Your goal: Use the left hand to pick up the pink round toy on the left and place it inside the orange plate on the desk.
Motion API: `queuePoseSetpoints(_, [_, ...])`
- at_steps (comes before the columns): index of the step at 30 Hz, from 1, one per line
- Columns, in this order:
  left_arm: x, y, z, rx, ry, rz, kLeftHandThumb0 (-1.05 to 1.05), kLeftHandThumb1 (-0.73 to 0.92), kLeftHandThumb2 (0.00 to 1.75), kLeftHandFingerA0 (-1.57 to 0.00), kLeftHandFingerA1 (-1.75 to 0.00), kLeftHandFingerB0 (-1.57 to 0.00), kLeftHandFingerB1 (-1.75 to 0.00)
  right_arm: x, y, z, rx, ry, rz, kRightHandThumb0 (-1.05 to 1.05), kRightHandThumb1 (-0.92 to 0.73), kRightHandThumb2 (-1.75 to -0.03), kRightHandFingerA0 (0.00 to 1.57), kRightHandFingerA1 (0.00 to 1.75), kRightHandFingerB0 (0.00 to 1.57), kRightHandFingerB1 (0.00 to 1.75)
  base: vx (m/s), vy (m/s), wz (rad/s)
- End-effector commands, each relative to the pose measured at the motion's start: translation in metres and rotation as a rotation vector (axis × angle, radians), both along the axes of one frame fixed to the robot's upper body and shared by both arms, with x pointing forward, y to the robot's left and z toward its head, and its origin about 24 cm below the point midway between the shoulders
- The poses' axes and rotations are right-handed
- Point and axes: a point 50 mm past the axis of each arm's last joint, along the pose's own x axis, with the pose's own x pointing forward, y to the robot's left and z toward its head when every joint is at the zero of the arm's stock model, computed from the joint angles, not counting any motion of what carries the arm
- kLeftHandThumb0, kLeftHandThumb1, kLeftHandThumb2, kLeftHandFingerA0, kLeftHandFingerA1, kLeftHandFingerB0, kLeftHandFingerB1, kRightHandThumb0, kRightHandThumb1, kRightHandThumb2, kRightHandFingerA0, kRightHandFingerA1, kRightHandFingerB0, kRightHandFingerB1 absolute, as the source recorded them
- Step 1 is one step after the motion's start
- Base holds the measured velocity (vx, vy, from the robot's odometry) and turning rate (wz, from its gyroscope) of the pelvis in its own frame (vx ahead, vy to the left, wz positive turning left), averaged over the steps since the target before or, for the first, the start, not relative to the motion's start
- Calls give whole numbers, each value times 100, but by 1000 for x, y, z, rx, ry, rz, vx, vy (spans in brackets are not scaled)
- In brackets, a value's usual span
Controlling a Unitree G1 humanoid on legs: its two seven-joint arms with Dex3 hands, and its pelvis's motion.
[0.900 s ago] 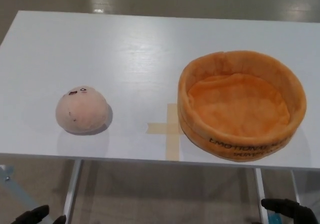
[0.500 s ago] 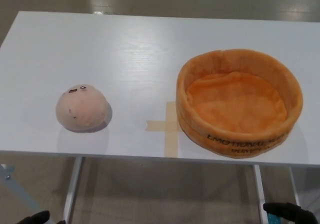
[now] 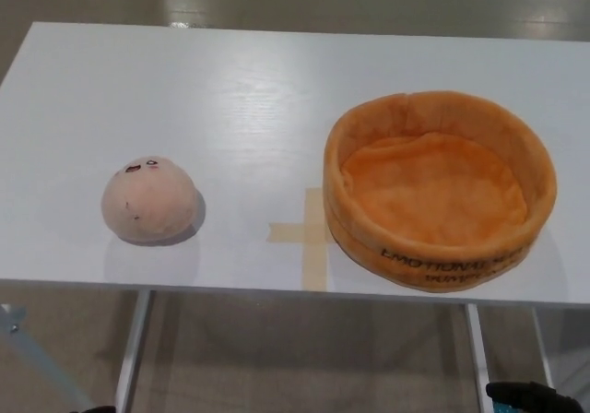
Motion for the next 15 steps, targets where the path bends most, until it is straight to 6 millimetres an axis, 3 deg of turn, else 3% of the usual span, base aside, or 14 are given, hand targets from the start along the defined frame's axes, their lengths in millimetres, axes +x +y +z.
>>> queuePoseSetpoints(1, [-8,-7,16,-56,-97,-270,-52,37,73,-32,-47,-39,-46,-2,-1,-1,-4,12,8,-18,-39,-69,74,84,54,65,0,0,0])
queuePoseSetpoints(2, [-8,-8,17,-63,-102,-284,-52,37,73,-32,-47,-39,-46,-2,-1,-1,-4,10,8,-18,-39,-69,74,84,54,65,0,0,0])
queuePoseSetpoints(3, [-9,-9,20,-78,-111,-325,-46,49,55,-39,-36,-42,-34,-2,-1,-1,-6,9,6,-17,-40,-69,75,84,54,65,0,0,0])
queuePoseSetpoints(9, [-14,-22,41,-147,-157,-533,-49,48,55,-36,-35,-39,-33,3,1,1,2,0,3,-18,-41,-68,76,86,52,64,0,0,0])
queuePoseSetpoints(10, [-15,-27,51,-161,-186,-613,-55,38,73,-29,-45,-31,-43,3,2,1,0,0,10,-18,-41,-70,75,85,53,66,0,0,0])
queuePoseSetpoints(11, [-15,-29,55,-168,-196,-643,-55,38,73,-29,-45,-31,-43,3,2,1,-1,0,13,-18,-41,-70,75,85,53,66,0,0,0])
queuePoseSetpoints(12, [-15,-32,64,-190,-216,-688,-45,49,55,-34,-35,-33,-32,3,1,1,-10,6,22,-18,-43,-64,73,82,53,61,0,0,0])
queuePoseSetpoints(15, [-15,-36,74,-229,-257,-747,-42,50,55,-31,-36,-29,-31,3,2,1,-12,6,24,-18,-43,-64,72,81,53,61,0,0,0])
